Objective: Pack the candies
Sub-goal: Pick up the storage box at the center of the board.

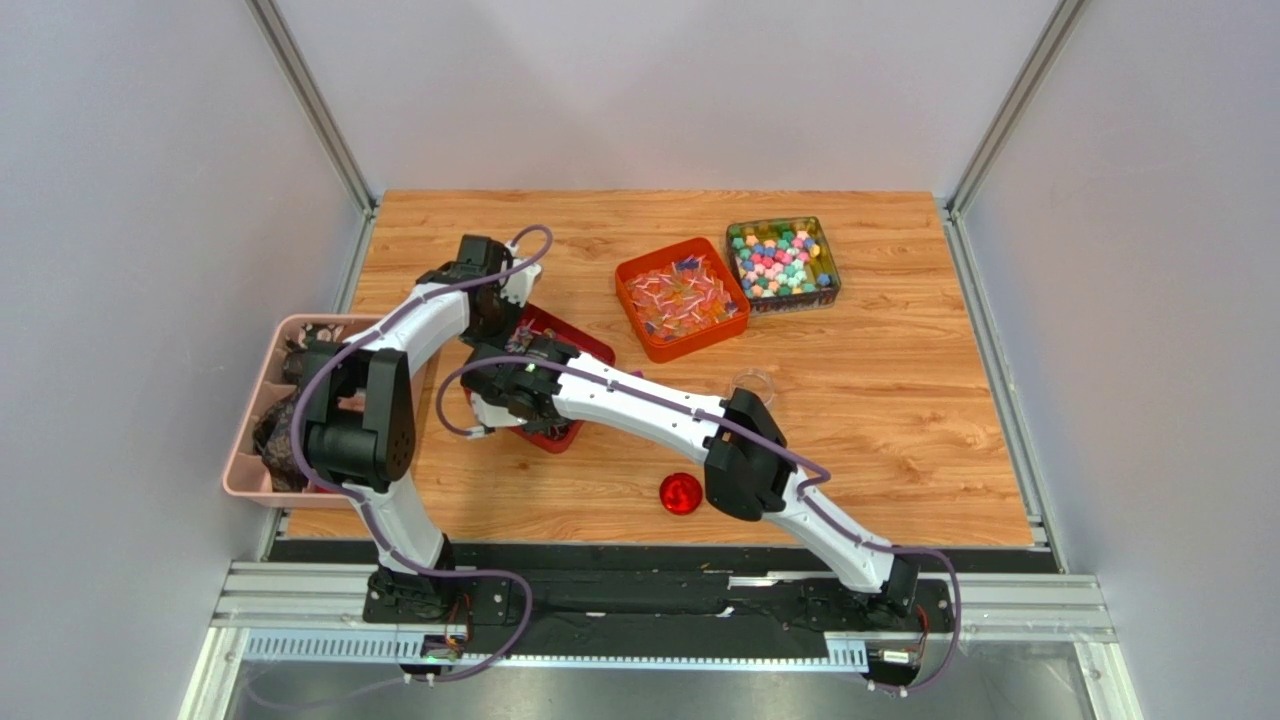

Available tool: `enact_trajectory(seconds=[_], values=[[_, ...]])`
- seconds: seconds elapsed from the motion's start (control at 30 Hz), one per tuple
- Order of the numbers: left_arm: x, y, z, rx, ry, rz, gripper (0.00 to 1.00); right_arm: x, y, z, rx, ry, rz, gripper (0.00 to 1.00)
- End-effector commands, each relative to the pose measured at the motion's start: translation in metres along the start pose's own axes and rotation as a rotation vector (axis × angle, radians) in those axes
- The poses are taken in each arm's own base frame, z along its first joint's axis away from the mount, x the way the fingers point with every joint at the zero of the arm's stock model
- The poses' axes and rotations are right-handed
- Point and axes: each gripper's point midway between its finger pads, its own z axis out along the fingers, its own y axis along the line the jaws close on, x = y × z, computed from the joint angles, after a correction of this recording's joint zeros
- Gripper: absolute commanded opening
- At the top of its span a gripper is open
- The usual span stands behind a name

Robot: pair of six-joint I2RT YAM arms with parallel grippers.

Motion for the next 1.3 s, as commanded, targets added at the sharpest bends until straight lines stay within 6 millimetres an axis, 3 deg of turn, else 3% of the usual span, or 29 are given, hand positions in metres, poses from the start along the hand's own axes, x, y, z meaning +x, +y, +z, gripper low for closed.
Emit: enact_trajectory(seconds=[0.0, 0.03, 0.2, 0.33, 0.6, 0.77, 0.9, 1.03, 1.1, 1.13, 1.17, 1.27], values=[[-0.048, 0.003, -0.029, -0.017, -0.200, -0.076, 0.00, -0.032, 0.008, 0.010, -0.002, -0.090, 0.129, 0.00], [-0.048, 0.003, -0.029, -0.021, -0.202, -0.084, 0.00, -0.035, -0.001, 0.010, 0.049, -0.093, 0.160, 0.00], [-0.045, 0.004, -0.031, -0.030, -0.192, -0.114, 0.00, -0.044, -0.010, 0.018, 0.109, -0.098, 0.179, 0.00], [-0.044, 0.000, -0.031, -0.014, -0.194, -0.136, 0.00, -0.064, -0.020, 0.015, 0.194, -0.167, 0.176, 0.00], [-0.043, -0.004, -0.026, 0.007, -0.184, -0.156, 0.00, -0.081, -0.021, 0.020, 0.260, -0.186, 0.195, 0.00], [-0.040, -0.007, -0.019, 0.016, -0.167, -0.161, 0.00, -0.096, -0.036, 0.003, 0.326, -0.270, 0.312, 0.00], [-0.041, -0.011, -0.020, 0.038, -0.175, -0.160, 0.00, -0.109, -0.024, -0.004, 0.213, -0.359, 0.366, 0.00], [-0.041, -0.016, -0.019, 0.067, -0.181, -0.161, 0.00, -0.110, -0.014, 0.011, 0.152, -0.367, 0.433, 0.00], [-0.041, -0.016, -0.019, 0.069, -0.178, -0.161, 0.00, -0.110, -0.024, 0.021, 0.207, -0.367, 0.471, 0.00], [-0.041, -0.017, -0.018, 0.075, -0.178, -0.159, 0.00, -0.100, -0.039, 0.022, 0.315, -0.322, 0.470, 0.00], [-0.041, -0.018, -0.018, 0.077, -0.178, -0.159, 0.00, -0.096, -0.036, 0.029, 0.342, -0.300, 0.437, 0.00], [-0.041, -0.019, -0.017, 0.087, -0.176, -0.158, 0.00, -0.101, -0.056, 0.021, 0.386, -0.357, 0.474, 0.00]])
